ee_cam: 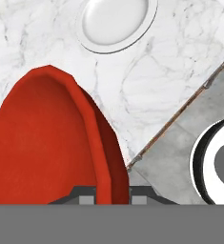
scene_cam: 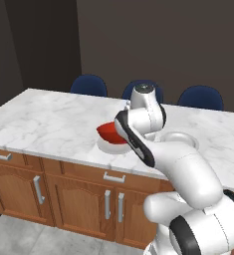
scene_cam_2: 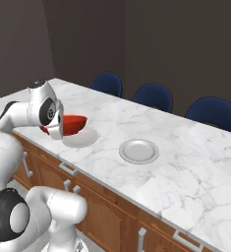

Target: Move the bowls from the cabinet to the plates on the dining table.

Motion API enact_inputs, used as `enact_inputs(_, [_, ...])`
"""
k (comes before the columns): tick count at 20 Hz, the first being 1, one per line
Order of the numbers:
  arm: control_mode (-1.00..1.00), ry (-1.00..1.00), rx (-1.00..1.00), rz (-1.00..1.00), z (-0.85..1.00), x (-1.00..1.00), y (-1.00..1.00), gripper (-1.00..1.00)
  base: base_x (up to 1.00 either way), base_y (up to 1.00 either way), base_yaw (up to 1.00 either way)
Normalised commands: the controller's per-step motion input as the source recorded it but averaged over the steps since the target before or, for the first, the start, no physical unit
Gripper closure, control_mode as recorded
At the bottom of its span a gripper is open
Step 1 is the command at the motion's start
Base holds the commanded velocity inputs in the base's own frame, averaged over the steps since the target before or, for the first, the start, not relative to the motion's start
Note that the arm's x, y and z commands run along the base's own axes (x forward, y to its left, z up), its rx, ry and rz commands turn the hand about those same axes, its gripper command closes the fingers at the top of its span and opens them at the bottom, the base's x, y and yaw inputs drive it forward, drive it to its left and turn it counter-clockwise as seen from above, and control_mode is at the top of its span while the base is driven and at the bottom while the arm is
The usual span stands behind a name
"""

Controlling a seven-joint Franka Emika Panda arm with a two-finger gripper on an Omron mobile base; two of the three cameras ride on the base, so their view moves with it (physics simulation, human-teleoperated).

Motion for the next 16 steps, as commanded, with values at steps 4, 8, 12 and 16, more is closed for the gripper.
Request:
enact_inputs(4, [-1.0,0.0,0.0,0.0,-0.23,0.36,0.0,1.0,0.0,0.0,0.0])
enact_inputs(8, [-1.0,-0.02,0.0,0.01,-0.24,0.33,0.0,1.0,0.0,0.0,0.0])
enact_inputs(12, [-1.0,-0.03,0.0,0.02,-0.27,0.32,0.0,1.0,0.0,0.0,0.0])
enact_inputs(16, [-1.0,-0.01,0.0,0.01,-0.27,0.33,0.0,1.0,0.0,0.0,0.0])
